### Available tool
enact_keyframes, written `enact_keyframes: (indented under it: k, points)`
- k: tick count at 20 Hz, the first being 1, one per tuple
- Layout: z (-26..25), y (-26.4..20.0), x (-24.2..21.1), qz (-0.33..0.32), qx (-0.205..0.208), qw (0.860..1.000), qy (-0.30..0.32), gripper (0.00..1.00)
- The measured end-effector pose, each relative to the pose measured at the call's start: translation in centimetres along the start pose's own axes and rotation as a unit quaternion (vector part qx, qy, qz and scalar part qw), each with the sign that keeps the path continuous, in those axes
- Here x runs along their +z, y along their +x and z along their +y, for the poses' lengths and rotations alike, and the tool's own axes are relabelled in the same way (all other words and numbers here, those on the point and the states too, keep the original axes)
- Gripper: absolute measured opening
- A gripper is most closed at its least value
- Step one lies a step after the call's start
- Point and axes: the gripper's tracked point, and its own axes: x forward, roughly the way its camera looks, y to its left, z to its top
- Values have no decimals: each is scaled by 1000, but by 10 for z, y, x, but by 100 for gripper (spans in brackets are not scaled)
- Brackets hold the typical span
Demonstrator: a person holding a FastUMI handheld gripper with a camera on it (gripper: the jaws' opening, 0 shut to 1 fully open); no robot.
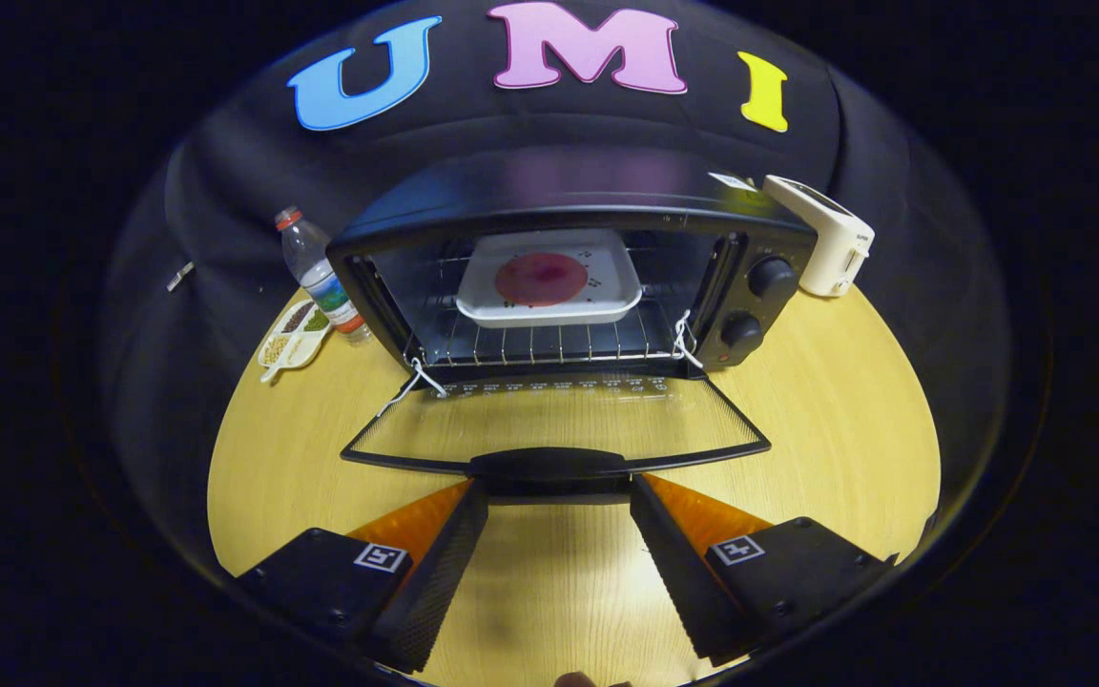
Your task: Open the toaster oven, put the food inside, and close the toaster oven door.
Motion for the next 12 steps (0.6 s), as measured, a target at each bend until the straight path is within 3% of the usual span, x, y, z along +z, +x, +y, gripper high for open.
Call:
enact_keyframes:
  k: [4,9,12]
  points:
    - [2,-11,27,-39,0,999,30,99]
    - [10,-25,74,-105,-3,994,-35,99]
    - [8,-21,96,-112,-4,993,-25,99]
